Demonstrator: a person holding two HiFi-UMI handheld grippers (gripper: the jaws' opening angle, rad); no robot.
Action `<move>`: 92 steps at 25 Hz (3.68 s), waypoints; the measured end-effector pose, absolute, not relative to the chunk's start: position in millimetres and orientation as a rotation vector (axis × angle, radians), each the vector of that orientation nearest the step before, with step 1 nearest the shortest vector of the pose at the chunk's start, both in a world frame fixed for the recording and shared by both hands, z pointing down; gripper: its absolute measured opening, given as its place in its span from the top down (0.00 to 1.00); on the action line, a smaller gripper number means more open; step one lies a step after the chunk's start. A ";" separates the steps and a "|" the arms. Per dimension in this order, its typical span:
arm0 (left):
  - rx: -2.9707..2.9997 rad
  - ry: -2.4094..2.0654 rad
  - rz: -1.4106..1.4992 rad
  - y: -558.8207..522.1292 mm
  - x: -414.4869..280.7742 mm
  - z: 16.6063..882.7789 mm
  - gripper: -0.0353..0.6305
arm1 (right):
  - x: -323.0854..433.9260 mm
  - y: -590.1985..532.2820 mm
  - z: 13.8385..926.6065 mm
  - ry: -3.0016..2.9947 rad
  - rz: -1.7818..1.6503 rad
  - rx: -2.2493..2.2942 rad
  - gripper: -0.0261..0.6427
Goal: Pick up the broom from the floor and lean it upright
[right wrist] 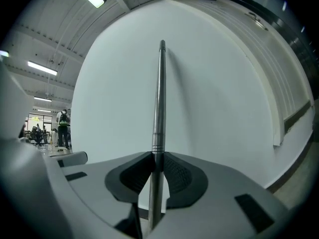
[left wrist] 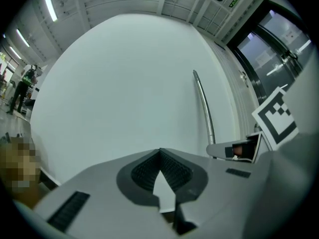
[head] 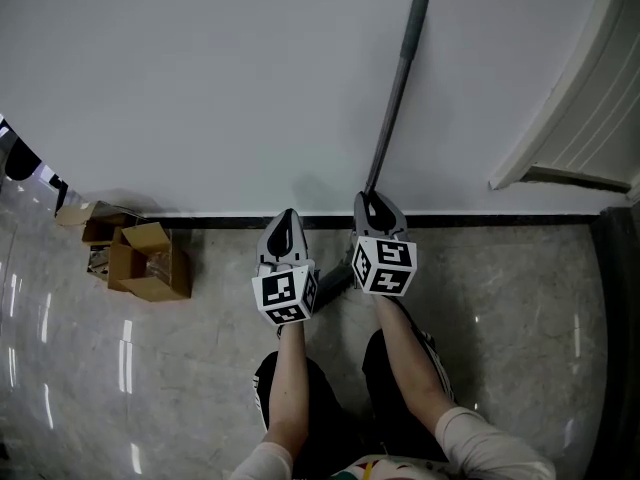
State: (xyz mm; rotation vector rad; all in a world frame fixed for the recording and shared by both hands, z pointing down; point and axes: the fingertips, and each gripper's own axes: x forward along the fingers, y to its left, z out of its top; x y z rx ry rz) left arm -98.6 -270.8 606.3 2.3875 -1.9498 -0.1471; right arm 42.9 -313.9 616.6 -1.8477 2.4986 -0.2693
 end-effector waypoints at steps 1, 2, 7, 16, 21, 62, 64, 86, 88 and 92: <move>2.383 -1.952 -0.140 -272.5 -98.1 607.7 0.88 | 43.5 -314.9 615.4 2.494 -0.268 -1.855 0.83; 2.381 -1.954 -0.135 -274.5 -97.2 608.3 0.88 | 44.6 -315.6 613.1 2.488 -0.264 -1.870 0.84; 2.384 -1.944 -0.156 -278.8 -95.6 604.6 0.88 | 49.6 -312.1 604.3 2.405 -0.333 -1.985 0.84; 2.430 -1.872 -0.167 -279.1 -77.7 602.2 0.88 | 47.1 -322.7 609.0 2.472 -0.190 -1.974 0.84; 2.434 -1.891 -0.141 -277.3 -82.2 602.1 0.88 | 37.9 -329.4 614.5 2.558 -0.158 -1.899 0.84; 2.491 -1.923 0.012 -281.1 -100.9 614.7 0.88 | 20.9 -341.5 610.9 2.615 -0.089 -1.685 0.67; 2.478 -1.925 -0.013 -282.7 -102.0 613.9 0.88 | 23.7 -340.3 610.3 2.630 -0.102 -1.674 0.67; 2.480 -1.844 -0.054 -265.7 -66.1 599.1 0.88 | 55.3 -291.7 607.8 2.609 -0.302 -1.690 0.94; 2.477 -1.841 -0.064 -266.8 -64.4 599.8 0.88 | 51.3 -289.8 609.3 2.655 -0.274 -1.669 0.94; 2.449 -1.841 -0.126 -266.4 -65.9 596.1 0.88 | 48.0 -285.2 609.7 2.721 -0.174 -1.689 0.94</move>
